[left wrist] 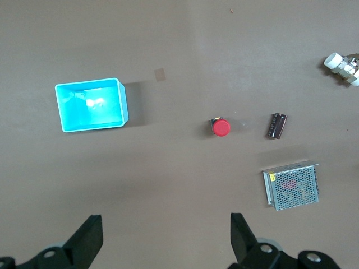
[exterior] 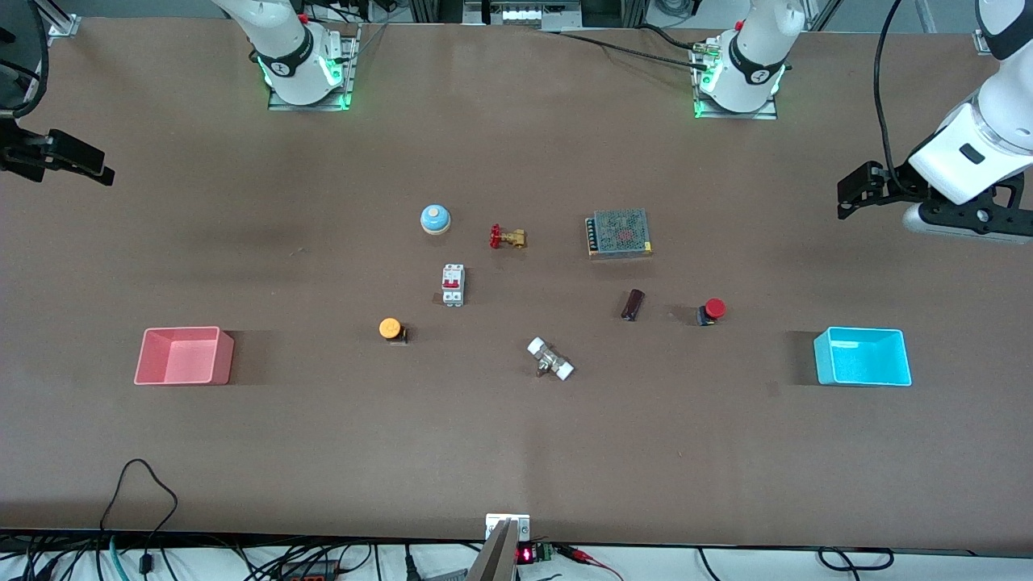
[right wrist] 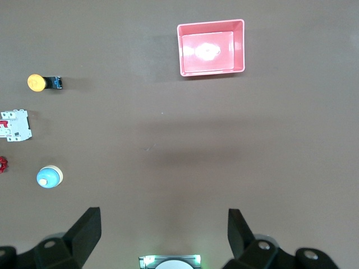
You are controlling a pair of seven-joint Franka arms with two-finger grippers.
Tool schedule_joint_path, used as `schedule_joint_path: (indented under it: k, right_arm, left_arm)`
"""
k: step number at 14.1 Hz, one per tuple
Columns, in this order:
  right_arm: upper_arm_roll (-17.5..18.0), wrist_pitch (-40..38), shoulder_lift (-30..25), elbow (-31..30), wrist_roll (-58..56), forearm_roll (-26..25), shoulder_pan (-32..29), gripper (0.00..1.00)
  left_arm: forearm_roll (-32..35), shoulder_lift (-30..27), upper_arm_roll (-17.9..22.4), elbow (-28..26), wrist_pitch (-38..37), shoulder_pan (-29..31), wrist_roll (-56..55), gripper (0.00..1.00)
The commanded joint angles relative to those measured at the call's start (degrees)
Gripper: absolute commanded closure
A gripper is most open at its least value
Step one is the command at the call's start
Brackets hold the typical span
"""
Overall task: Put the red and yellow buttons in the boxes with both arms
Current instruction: 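Reach the right gripper toward the yellow button while the left gripper reaches the red button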
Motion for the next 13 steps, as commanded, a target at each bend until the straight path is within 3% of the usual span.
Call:
schedule_joint_path:
  k: [1, 6, 10, 13]
  right_arm:
    - [0.3, -0.9, -1.5, -0.5, -0.5, -0.3, -0.2, 0.00]
    - [0.4, 0.0, 0.0, -0.7, -0.5, -0.3, 1.1, 0.00]
    - [0.5, 6.3, 6.8, -0.7, 0.3, 0.0, 4.7, 0.00]
    - [0.5, 12.0, 11.3, -0.6, 4.2, 0.5, 8.7, 0.00]
  left_arm:
    - [-0.5, 0.7, 0.2, 1.5, -0.8, -0.2, 0.6, 0.00]
    - [-0.5, 0.7, 0.2, 1.5, -0.8, -0.2, 0.6, 0.00]
    - [-0.6, 0.9, 0.5, 1.4, -1.1, 0.7, 0.6, 0.00]
    - [-0.5, 5.7, 1.0, 1.5, -4.2, 0.8, 0.5, 0.00]
